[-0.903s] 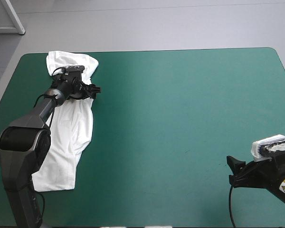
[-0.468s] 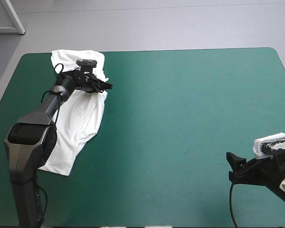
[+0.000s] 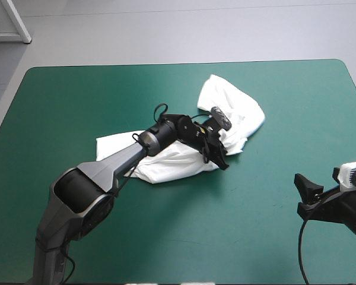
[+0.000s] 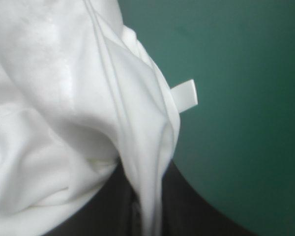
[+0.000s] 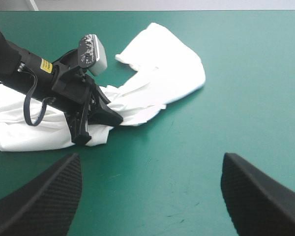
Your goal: Fold the cloth
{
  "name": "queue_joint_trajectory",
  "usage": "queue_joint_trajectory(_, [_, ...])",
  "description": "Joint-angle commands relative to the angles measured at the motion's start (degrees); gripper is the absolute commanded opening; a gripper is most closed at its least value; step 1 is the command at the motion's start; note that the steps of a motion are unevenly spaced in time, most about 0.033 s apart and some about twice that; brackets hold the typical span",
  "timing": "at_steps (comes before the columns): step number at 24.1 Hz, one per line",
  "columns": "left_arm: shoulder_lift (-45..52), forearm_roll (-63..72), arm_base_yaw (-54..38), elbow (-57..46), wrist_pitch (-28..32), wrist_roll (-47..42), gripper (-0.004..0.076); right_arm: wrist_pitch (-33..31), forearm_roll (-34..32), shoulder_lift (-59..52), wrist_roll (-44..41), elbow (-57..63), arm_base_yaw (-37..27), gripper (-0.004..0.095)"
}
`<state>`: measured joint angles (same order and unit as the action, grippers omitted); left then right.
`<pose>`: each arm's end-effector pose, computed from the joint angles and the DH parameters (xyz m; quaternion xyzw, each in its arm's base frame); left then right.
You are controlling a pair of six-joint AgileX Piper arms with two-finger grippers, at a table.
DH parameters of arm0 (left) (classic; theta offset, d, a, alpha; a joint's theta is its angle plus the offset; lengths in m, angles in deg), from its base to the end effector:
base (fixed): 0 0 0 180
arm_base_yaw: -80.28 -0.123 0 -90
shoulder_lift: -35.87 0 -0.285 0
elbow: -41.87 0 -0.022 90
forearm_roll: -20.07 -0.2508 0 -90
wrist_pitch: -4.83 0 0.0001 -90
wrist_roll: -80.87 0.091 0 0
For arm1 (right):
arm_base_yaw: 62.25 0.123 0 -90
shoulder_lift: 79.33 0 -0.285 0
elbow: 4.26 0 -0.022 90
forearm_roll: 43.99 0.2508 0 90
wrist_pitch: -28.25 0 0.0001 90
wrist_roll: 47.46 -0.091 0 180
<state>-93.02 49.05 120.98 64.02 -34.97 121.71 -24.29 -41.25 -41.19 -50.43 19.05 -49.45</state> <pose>0.3437 -0.3329 0.2247 0.5010 0.7923 -0.2084 0.2790 0.0662 0.0186 0.4012 -0.0700 0.8355 0.0983 0.5361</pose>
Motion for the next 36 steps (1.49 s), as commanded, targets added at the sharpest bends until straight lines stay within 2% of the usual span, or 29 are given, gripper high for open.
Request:
queue_joint_trajectory(1, [4.6, 2.0, 4.6, 1.5, 1.8, 0.2, -0.0009, 1.3, -0.6, 0.5, -0.1, -1.9, -0.4, 0.0737])
queue_joint_trajectory(3, [4.6, 1.1, 6.2, 1.5, 1.6, 0.2, -0.0001, 0.6, -0.7, 0.5, -0.1, -1.9, -0.4, 0.0737])
queue_joint_trajectory(5, [4.8, 0.9, 7.4, 1.5, 1.6, 0.2, 0.0076, -0.1, -0.8, 0.5, -0.1, -1.9, -0.4, 0.0737])
queue_joint_trajectory(7, [5.0, 0.9, 7.9, 1.5, 1.0, -0.2, 0.0226, -0.7, -1.1, 0.5, 0.0, -1.9, -0.4, 0.0737])
queue_joint_trajectory(9, [5.5, 0.9, 8.1, 1.6, -0.7, -1.3, 0.0428, -1.0, -1.1, 0.5, 0.0, -1.9, -0.4, 0.0737])
queue_joint_trajectory(11, [6.3, -0.6, 8.1, 2.4, -2.5, -6.4, 0.0546, -1.0, -1.3, 0.5, 0.0, -1.8, -0.4, 0.0737])
queue_joint_trajectory(12, [6.9, -2.0, 8.1, 3.3, -3.9, -8.8, 0.0566, -1.0, -1.5, 0.5, 0.0, -1.8, -0.4, 0.0737])
queue_joint_trajectory(17, [12.3, -18.3, 7.9, 9.6, -10.1, -23.4, 0.0506, -0.9, -2.7, 0.5, -0.2, -1.8, -0.4, 0.0737])
queue_joint_trajectory(20, [16.5, -29.0, 7.9, 11.6, -17.8, -32.5, 0.0489, -0.9, -4.1, 0.8, -1.3, -1.8, -0.4, 0.0737])
queue_joint_trajectory(21, [19.4, -31.7, 7.4, 11.2, -22.3, -33.7, 0.0489, -1.0, -5.7, 1.7, -2.6, -1.8, -0.4, 0.0737])
queue_joint_trajectory(23, [23.6, -31.4, 5.2, 9.5, -29.3, -34.8, 0.0489, -1.9, -7.0, 4.5, -3.4, -1.8, -0.4, 0.0737])
queue_joint_trajectory(25, [28.2, -31.3, 1.4, 4.6, -33.5, -37.0, 0.0489, -2.5, -6.9, 7.8, -3.4, -1.8, -0.4, 0.0737])
queue_joint_trajectory(28, [36.1, -30.0, -5.6, -7.5, -31.2, -41.9, 0.0489, -2.2, -6.9, 11.7, -3.4, -1.8, -0.4, 0.0737])
queue_joint_trajectory(31, [43.7, -32.7, -13.4, -23.0, -23.9, -49.7, 0.0489, 0.2, -7.0, 14.2, -3.4, -1.8, -0.4, 0.0737])
queue_joint_trajectory(34, [44.9, -32.9, -18.5, -33.8, -17.7, -54.7, 0.0489, 0.4, -7.0, 14.6, -3.4, -1.8, -0.4, 0.0737])
queue_joint_trajectory(36, [44.8, -32.7, -20.0, -39.4, -10.2, -57.2, 0.0490, -0.2, -6.9, 14.7, -3.4, -1.8, -0.4, 0.0737])
